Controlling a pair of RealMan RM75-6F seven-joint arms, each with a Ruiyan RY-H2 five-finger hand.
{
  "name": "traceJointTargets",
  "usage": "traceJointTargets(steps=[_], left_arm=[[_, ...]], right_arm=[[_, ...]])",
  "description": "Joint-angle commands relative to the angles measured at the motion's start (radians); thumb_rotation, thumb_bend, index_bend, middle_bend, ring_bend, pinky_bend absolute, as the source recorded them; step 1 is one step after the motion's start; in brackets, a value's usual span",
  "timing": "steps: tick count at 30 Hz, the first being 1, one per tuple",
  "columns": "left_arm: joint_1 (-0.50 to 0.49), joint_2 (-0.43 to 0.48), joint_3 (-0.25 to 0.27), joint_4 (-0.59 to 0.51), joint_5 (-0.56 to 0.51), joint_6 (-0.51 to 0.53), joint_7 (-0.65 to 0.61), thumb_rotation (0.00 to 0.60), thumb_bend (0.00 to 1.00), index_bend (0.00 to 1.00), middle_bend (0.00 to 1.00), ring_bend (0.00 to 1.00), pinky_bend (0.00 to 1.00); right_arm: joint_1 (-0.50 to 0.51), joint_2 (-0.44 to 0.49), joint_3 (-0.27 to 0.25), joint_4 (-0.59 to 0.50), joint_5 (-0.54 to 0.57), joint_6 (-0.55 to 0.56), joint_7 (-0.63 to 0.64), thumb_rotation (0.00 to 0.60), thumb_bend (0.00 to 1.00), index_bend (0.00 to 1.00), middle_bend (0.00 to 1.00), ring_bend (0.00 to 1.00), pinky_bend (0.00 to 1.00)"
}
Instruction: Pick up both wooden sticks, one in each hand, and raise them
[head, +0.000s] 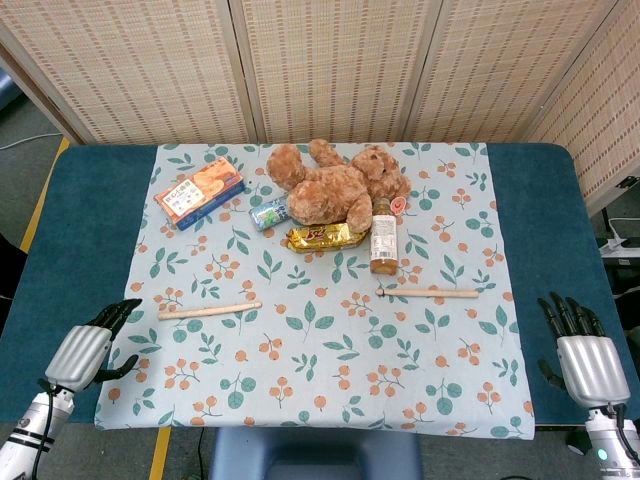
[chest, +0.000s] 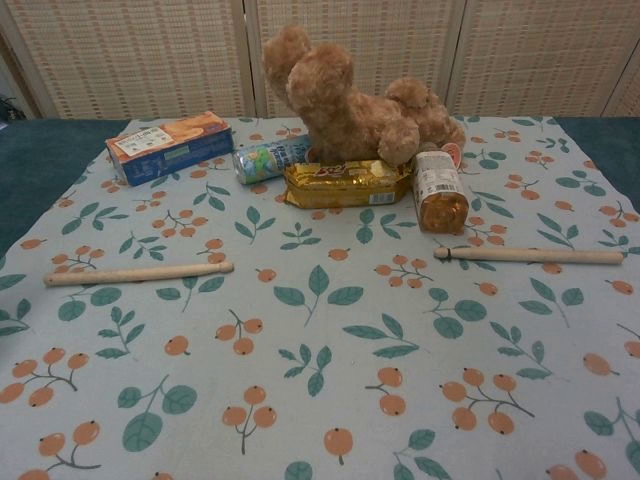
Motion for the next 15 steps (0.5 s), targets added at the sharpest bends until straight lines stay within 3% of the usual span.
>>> traceJointTargets(steps=[1,8,15], left_arm=[[0.0,-0.001,0.001,0.001,-0.001,0.0,0.002,0.6,0.33,0.0,0.09,0.12,0.42],[0.005,-0.002,-0.002,-0.005,-0.012,0.004,0.023,0.6,0.33,0.0,0.09,0.12,0.42],[-0.005,-0.035,-0.004,0.017,-0.014,-0.01,0.05,0.6,0.33,0.0,0.09,0.14,0.45]], right_arm=[[-0.001,0.001,0.0,-0.001,-0.001,0.001,0.001,0.6,0.19,0.0,0.0,0.0,0.13],[-0.005,0.005,-0.006,-0.003,-0.027,0.011,0.023,0.6,0.19,0.0,0.0,0.0,0.13],[-0.026,0.038,-0.023,-0.002,-0.118,0.07,0.126,0.6,0.19,0.0,0.0,0.0,0.13]])
